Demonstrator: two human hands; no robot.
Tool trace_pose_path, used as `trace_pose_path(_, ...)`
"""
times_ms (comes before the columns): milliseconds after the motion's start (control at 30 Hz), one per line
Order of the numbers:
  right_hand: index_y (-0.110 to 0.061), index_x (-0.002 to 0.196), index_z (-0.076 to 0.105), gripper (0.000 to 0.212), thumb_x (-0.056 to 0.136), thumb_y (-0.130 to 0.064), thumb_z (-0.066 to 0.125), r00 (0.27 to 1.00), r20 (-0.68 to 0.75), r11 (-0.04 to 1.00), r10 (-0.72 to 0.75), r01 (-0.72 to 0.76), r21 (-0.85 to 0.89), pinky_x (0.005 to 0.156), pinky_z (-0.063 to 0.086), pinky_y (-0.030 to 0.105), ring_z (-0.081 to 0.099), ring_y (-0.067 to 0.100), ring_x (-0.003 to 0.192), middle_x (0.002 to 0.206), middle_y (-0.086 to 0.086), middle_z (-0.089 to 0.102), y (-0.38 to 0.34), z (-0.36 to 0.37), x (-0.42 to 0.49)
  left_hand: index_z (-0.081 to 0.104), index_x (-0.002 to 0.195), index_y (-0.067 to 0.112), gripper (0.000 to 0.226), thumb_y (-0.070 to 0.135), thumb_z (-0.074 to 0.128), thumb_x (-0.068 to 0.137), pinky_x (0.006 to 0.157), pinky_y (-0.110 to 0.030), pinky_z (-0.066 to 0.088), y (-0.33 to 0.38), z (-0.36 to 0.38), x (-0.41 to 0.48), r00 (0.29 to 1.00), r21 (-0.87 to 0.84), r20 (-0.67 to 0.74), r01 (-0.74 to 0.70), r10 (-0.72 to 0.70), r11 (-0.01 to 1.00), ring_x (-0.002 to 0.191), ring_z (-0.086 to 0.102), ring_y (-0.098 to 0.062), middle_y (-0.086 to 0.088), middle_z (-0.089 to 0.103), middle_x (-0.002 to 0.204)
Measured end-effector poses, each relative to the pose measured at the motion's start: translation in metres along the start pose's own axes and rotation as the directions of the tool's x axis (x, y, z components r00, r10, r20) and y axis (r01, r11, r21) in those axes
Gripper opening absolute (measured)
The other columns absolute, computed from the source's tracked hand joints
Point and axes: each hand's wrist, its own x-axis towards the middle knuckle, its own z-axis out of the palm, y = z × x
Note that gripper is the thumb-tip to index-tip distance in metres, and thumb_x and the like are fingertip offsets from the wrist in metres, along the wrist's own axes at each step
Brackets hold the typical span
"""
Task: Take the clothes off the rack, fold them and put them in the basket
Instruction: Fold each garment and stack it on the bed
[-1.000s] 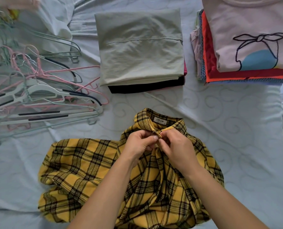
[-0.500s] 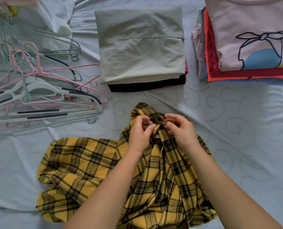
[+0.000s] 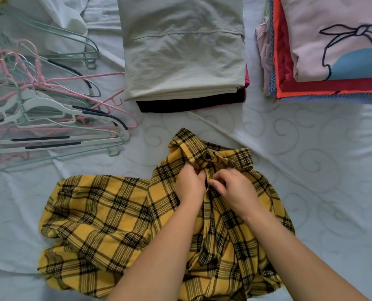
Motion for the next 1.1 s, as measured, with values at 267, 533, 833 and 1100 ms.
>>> trace_pose_path(267, -0.025, 0.099, 0.063, 0.016, 0.087, -0.036, 0.061, 0.990, 0.134, 0.998, 0.051, -0.056, 0.036, 0.077, 0.047, 0.029, 0.052, 0.011, 0.090, 0.093, -0.011, 0.050, 0.005, 0.003, -0.005, 0.060, 0.090, 0.011, 0.004, 0.011, 0.060, 0.086, 0.072, -0.026, 0.041, 0.007, -0.007, -0.001, 0.991, -0.437, 0.101, 0.127, -0.092, 0.890, 0.083, 0.058, -0.020, 0.002, 0.060, 0.084)
trace_pose_path(533, -0.028, 0.100, 0.060, 0.015, 0.088, -0.036, 0.060, 0.977, 0.207, 0.985, 0.051, -0.083, 0.153, 0.074, 0.049, 0.028, 0.056, 0.010, 0.083, 0.090, -0.007, 0.060, -0.002, 0.003, -0.005, 0.047, 0.089, 0.014, 0.024, -0.008, 0.055, 0.083, 0.063, -0.023, 0.047, -0.033, -0.056, -0.014, 0.973, -0.627, 0.231, 0.165, -0.021, 0.762, 0.076, 0.051, -0.014, -0.004, 0.051, 0.088)
trace_pose_path(833, -0.017, 0.108, 0.064, 0.027, 0.094, -0.036, 0.050, 0.982, 0.188, 0.996, -0.008, 0.024, -0.084, 0.076, 0.044, 0.028, 0.061, 0.019, 0.092, 0.098, 0.002, 0.068, 0.002, 0.016, -0.004, 0.058, 0.091, 0.012, 0.011, 0.007, 0.065, 0.085, 0.057, -0.019, 0.048, -0.049, -0.038, -0.026, 0.941, -0.668, 0.272, 0.334, -0.199, 0.665, 0.070, 0.060, -0.012, -0.006, 0.064, 0.087)
trace_pose_path(1100, -0.019, 0.103, 0.064, 0.020, 0.092, -0.032, 0.055, 0.965, 0.263, 0.988, -0.005, 0.045, -0.147, 0.077, 0.048, 0.029, 0.061, 0.019, 0.092, 0.098, 0.000, 0.066, -0.001, 0.014, -0.001, 0.058, 0.084, 0.015, 0.011, 0.005, 0.057, 0.088, 0.066, -0.022, 0.048, -0.024, -0.028, -0.023, 0.972, -0.707, 0.190, 0.233, -0.138, 0.668, 0.077, 0.058, -0.014, -0.005, 0.062, 0.088)
